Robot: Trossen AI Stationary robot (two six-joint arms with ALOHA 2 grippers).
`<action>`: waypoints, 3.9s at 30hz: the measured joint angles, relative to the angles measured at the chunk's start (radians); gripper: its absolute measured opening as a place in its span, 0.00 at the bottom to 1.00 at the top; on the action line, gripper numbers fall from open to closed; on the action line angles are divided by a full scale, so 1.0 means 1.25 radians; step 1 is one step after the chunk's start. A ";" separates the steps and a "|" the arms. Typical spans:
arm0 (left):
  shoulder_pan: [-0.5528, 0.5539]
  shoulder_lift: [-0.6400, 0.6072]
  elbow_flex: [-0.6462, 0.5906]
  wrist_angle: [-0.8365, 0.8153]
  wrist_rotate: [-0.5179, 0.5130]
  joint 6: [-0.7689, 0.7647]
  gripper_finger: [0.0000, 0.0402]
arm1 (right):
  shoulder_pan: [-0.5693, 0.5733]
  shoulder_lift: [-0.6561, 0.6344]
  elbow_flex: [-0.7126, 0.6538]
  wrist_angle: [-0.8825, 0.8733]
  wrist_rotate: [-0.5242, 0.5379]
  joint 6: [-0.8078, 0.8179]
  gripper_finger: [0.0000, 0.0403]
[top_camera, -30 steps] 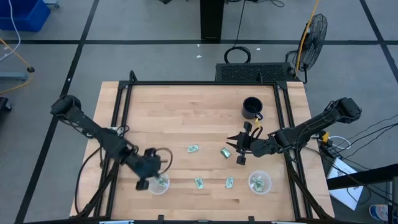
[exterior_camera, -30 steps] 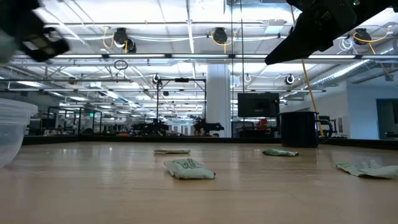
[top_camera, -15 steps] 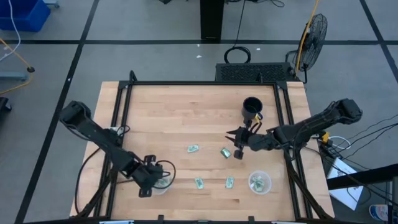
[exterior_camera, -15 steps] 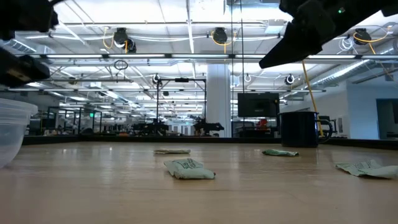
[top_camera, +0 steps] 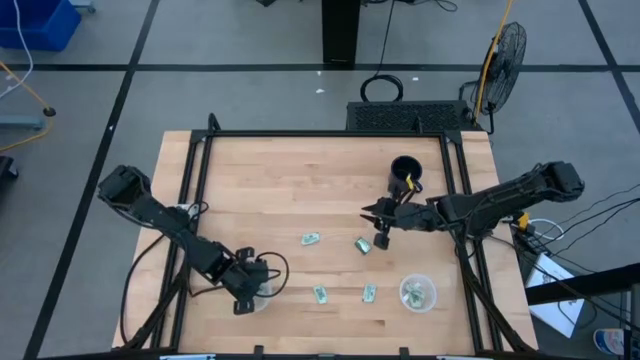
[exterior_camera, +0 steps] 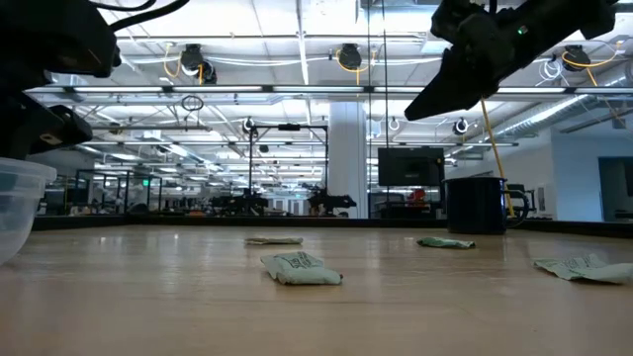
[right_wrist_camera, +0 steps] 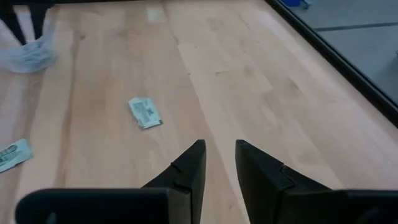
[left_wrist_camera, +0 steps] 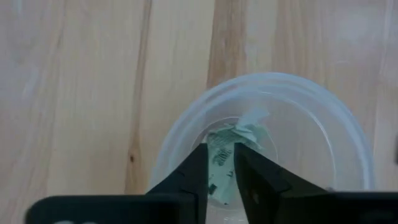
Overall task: Pick and place Stevia / Truvia into bins
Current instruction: Put the truvia packet into the right transparent container, then put the stevia packet into the left transparent container
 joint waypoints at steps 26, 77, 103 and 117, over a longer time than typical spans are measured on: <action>0.149 -0.129 0.111 -0.068 -0.162 0.326 0.27 | -0.046 0.193 0.001 0.000 -0.268 0.043 0.43; 0.312 -0.129 0.110 -0.056 -0.206 0.493 0.27 | 0.293 0.039 0.156 -0.638 -0.272 0.718 0.01; 0.312 -0.129 0.110 -0.019 -0.283 0.529 0.27 | 0.505 0.216 0.157 -0.557 -0.352 1.041 0.10; 0.314 -0.129 0.110 0.033 -0.284 0.528 0.27 | 0.505 0.186 0.157 -0.533 -0.352 1.027 0.17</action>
